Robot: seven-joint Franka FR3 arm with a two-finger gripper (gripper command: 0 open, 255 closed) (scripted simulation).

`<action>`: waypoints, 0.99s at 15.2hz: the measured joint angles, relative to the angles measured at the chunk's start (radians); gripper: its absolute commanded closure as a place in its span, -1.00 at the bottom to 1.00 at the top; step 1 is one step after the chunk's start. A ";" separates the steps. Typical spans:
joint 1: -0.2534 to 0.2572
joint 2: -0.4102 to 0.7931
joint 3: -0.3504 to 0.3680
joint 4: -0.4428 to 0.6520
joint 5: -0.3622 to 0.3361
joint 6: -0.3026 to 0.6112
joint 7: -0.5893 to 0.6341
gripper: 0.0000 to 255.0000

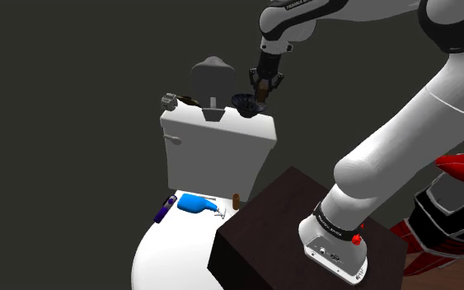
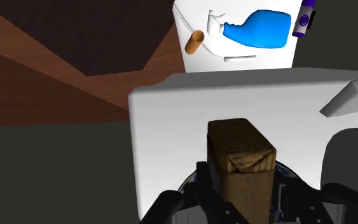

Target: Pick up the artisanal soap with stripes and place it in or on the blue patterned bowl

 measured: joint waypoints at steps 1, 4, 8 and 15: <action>-0.003 0.042 -0.003 0.060 0.000 -0.019 -0.007 1.00; -0.012 0.157 -0.014 0.194 0.002 -0.037 -0.027 1.00; -0.029 0.302 -0.029 0.380 0.007 -0.076 -0.062 1.00; -0.029 0.347 -0.028 0.360 0.008 -0.012 -0.060 1.00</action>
